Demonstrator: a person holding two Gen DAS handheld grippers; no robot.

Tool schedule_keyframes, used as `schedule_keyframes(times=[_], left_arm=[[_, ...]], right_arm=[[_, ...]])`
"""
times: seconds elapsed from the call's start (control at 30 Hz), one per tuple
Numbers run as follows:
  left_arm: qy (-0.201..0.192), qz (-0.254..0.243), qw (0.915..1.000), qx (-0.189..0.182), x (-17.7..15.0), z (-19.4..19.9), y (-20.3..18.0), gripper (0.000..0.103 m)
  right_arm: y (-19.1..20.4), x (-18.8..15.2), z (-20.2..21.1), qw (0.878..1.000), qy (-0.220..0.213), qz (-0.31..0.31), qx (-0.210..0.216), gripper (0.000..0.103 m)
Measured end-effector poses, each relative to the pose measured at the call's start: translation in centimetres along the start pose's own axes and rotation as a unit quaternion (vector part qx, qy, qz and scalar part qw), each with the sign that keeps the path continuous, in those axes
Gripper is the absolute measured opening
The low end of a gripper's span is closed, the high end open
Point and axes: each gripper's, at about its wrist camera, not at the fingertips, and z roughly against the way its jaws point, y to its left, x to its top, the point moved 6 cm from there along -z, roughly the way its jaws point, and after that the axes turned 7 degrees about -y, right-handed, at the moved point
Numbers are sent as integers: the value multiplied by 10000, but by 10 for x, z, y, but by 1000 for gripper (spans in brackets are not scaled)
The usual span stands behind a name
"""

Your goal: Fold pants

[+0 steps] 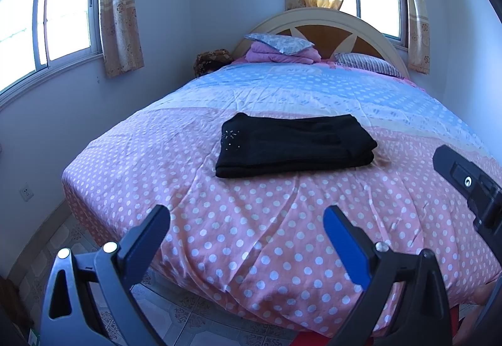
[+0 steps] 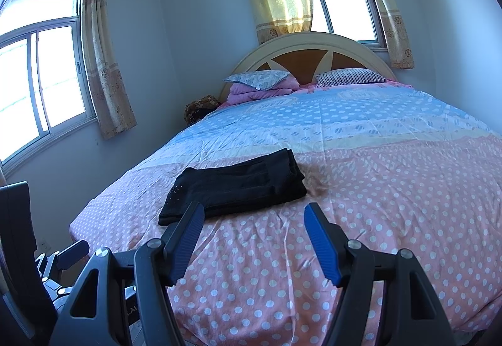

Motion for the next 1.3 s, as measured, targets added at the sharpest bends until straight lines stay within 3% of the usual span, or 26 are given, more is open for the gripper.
schedule_keyframes(times=[0.83, 1.13, 1.3], left_arm=[[-51, -41, 10000, -21, 5, 2, 0, 100], [-7, 13, 9994, -346, 5, 0, -4, 101], [-32, -108, 9993, -343, 5, 2, -8, 101]], right_arm=[[-2, 1, 3, 9999, -61, -14, -80, 68], [-2, 3, 5, 9999, -93, 1, -89, 68], [-3, 3, 5, 9999, -94, -15, -94, 68]])
